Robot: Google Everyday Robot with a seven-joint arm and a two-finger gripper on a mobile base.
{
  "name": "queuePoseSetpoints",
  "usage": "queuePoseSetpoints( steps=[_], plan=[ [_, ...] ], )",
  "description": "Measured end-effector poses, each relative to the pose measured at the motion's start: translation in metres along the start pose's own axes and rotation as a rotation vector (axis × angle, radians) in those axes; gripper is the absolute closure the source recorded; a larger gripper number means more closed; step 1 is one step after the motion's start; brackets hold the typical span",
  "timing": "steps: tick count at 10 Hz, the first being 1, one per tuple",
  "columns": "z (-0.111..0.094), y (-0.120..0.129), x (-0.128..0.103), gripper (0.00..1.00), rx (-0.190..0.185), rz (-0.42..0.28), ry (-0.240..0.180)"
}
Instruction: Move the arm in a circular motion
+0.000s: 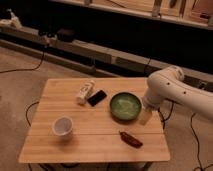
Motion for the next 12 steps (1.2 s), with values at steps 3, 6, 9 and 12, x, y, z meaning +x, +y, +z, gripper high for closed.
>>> queuePoseSetpoints(
  steps=[3, 6, 9, 12],
  plan=[
    [0.0, 0.0, 0.0, 0.2, 0.0, 0.0, 0.0],
    [0.0, 0.0, 0.0, 0.2, 0.0, 0.0, 0.0],
    [-0.001, -0.003, 0.007, 0.2, -0.001, 0.024, -0.004],
    [-0.005, -0.023, 0.053, 0.2, 0.006, 0.161, 0.004]
  ],
)
